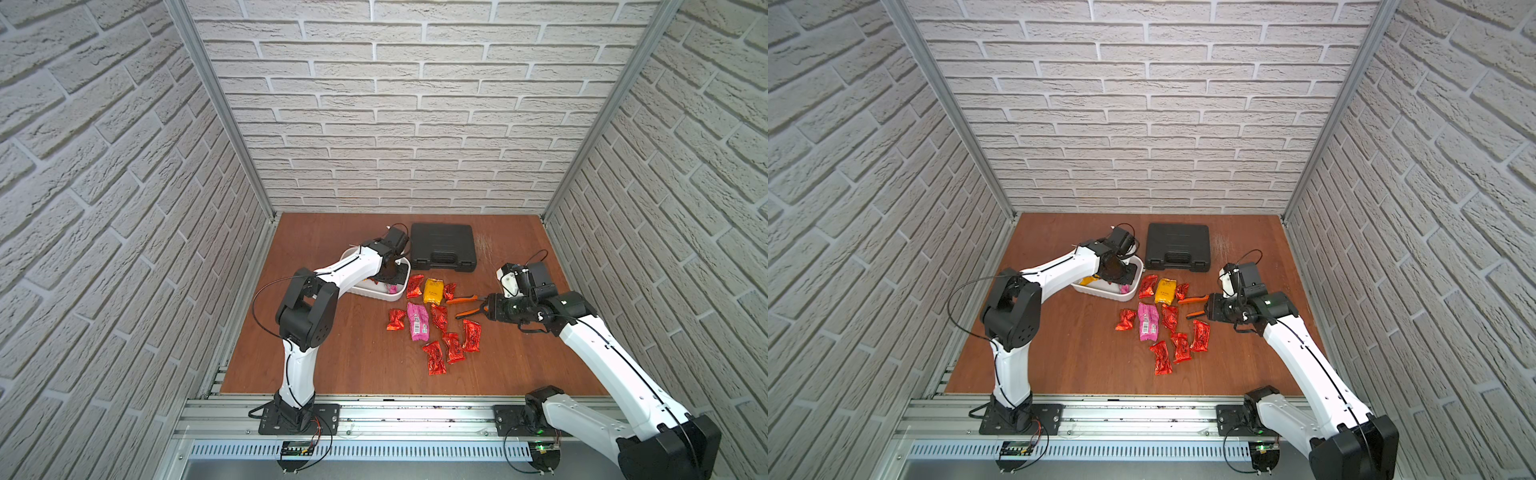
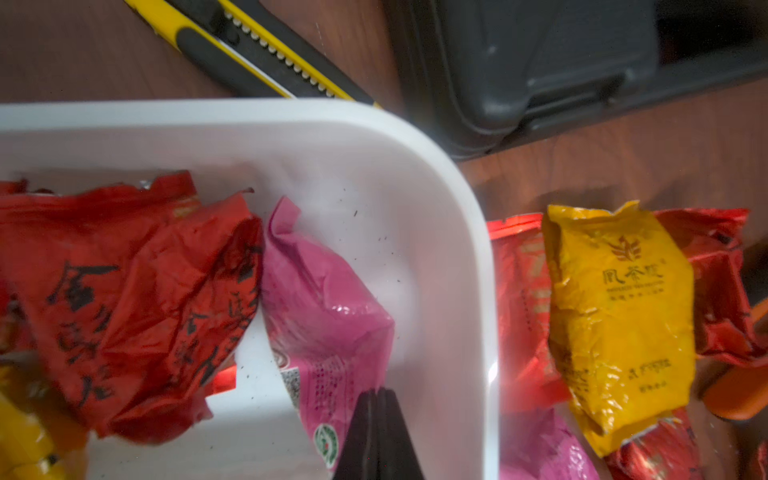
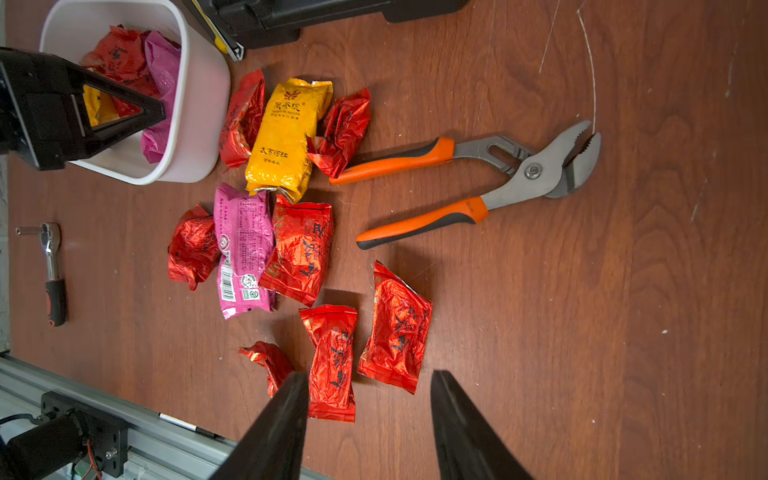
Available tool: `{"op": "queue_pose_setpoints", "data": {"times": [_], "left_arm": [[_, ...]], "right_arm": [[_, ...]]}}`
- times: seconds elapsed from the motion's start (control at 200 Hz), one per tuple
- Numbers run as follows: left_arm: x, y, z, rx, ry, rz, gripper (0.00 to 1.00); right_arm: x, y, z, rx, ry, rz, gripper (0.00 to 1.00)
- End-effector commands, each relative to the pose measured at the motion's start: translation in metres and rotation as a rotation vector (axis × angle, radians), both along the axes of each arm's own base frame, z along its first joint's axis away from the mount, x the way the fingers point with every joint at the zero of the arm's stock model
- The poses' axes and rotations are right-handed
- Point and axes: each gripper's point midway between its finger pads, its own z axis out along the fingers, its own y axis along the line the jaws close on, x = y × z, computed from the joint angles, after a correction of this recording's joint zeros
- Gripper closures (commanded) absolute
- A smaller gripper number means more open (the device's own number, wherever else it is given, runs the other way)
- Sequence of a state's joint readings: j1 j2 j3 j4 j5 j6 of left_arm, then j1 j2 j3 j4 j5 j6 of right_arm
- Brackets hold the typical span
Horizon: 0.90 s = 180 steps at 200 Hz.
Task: Take the tea bags out of the storage box
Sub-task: Pick up the tea bag from the storage box.
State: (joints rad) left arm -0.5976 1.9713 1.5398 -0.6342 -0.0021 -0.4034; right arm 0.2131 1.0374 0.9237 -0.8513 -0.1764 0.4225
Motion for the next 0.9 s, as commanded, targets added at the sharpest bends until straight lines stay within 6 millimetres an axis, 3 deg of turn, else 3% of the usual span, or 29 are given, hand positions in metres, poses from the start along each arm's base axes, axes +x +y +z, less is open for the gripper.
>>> {"op": "queue_pose_setpoints", "data": {"times": [0.0,0.16,0.27,0.51,0.65,0.755,0.895], "left_arm": [[0.000,0.003,0.042,-0.033,-0.106,0.004,1.00],[-0.004,0.010,0.078,-0.120,-0.182,0.065,1.00],[-0.009,0.023,0.094,-0.194,-0.184,0.188,1.00],[-0.026,0.045,0.115,-0.383,-0.122,0.563,1.00],[-0.039,0.053,0.119,-0.518,-0.060,0.780,1.00],[-0.052,0.058,0.118,-0.550,0.014,0.903,1.00],[-0.061,0.059,0.123,-0.589,0.041,0.969,1.00]], "right_arm": [[0.012,0.014,0.024,0.104,-0.071,-0.003,0.48],[0.032,0.046,0.038,0.304,-0.099,-0.013,0.50],[0.045,0.071,0.046,0.349,-0.129,0.031,0.49],[0.051,0.164,0.077,0.289,-0.408,0.397,0.46],[0.048,0.201,0.089,0.177,-0.699,0.624,0.44],[0.046,0.223,0.084,0.122,-0.860,0.776,0.41],[0.052,0.248,0.059,0.090,-0.813,0.923,0.40]]}}
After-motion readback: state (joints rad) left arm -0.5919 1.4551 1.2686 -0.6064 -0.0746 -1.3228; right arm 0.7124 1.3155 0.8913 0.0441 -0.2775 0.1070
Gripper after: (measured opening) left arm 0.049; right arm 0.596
